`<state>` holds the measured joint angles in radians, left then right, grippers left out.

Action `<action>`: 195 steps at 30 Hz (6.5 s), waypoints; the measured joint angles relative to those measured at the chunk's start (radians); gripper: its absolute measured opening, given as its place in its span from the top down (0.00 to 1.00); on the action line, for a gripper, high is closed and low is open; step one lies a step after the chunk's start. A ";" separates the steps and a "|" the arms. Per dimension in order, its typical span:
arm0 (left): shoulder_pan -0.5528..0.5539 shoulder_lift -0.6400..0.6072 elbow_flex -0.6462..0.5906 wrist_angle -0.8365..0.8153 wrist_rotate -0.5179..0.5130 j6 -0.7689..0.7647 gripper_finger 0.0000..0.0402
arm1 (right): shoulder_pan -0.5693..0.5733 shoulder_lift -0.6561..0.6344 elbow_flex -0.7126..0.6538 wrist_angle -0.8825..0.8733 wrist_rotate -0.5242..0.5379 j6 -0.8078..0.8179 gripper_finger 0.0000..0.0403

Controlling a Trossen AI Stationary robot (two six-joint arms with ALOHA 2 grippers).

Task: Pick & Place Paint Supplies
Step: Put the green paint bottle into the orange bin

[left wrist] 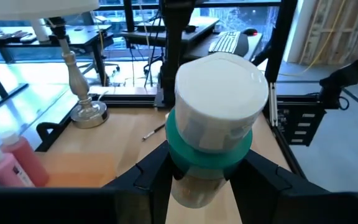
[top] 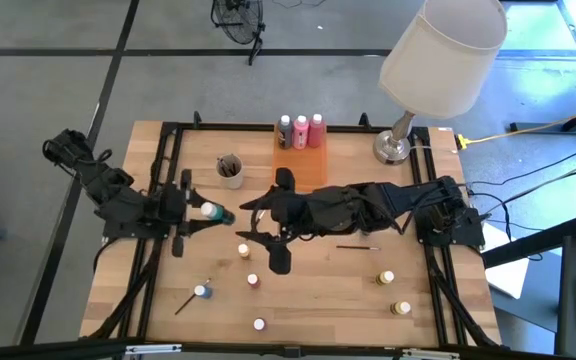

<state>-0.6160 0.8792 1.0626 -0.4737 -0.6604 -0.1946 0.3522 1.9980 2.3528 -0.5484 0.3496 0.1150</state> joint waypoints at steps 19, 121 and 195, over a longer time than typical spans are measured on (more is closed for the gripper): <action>0.148 0.238 0.224 -0.088 0.270 0.078 0.67 | -0.010 0.053 0.000 0.004 -0.013 0.008 0.39; 0.147 0.215 0.242 -0.128 0.260 0.104 0.43 | -0.036 0.063 0.000 -0.046 -0.044 0.023 0.70; 0.147 -0.133 0.204 -0.757 0.307 -0.412 0.45 | -0.355 -0.241 -0.544 0.333 -0.122 0.048 0.70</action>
<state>-0.4694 0.7461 1.2667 -1.2304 -0.3530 -0.6070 -0.0023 1.7569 1.8084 -0.2152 0.2277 0.1626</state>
